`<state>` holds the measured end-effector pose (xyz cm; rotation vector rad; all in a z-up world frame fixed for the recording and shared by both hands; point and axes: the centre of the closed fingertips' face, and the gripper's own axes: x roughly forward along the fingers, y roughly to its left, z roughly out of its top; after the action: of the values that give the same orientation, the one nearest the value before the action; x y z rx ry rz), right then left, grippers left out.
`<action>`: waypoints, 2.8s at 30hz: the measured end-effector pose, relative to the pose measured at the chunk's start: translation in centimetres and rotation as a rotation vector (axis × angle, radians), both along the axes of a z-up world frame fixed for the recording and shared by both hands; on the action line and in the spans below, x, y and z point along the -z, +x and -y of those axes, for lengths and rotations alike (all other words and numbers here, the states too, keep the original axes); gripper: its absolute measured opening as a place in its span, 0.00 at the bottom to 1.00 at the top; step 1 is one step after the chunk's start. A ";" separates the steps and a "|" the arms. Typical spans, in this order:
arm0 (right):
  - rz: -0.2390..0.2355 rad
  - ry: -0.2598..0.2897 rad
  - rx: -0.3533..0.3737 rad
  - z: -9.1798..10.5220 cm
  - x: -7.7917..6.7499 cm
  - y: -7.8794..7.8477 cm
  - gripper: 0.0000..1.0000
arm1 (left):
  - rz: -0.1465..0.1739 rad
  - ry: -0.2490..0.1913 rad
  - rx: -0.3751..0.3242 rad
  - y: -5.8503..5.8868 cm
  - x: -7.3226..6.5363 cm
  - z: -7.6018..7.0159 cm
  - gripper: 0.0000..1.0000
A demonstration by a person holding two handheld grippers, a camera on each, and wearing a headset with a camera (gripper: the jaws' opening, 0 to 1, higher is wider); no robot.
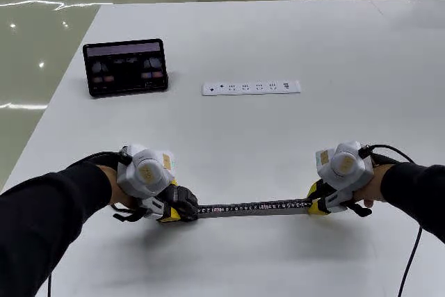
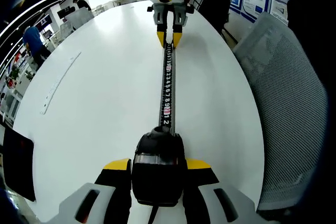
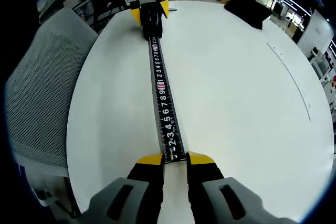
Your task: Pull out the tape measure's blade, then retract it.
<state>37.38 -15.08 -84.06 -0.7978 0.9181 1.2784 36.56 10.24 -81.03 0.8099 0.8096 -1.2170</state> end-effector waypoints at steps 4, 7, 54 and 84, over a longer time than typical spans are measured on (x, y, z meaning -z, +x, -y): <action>0.032 -0.007 0.003 0.0 -0.1 0.2 0.20 | 0.006 0.148 0.016 -0.1 1.1 -2.7 0.37; 0.032 0.011 0.014 -0.1 -0.6 0.0 0.29 | 0.004 0.120 -0.081 0.3 0.8 -3.5 0.43; 0.245 0.355 0.525 6.3 -6.6 -8.2 0.87 | 0.164 -0.550 -0.771 -6.8 -6.0 -10.4 1.00; 0.268 0.386 0.623 9.3 -6.9 -10.2 1.00 | 0.208 -0.570 -0.796 -8.9 -5.8 -11.9 1.00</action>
<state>27.20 -24.41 -77.20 -0.3223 0.6044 0.7393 27.67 22.13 -75.27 0.1004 0.4875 -0.5738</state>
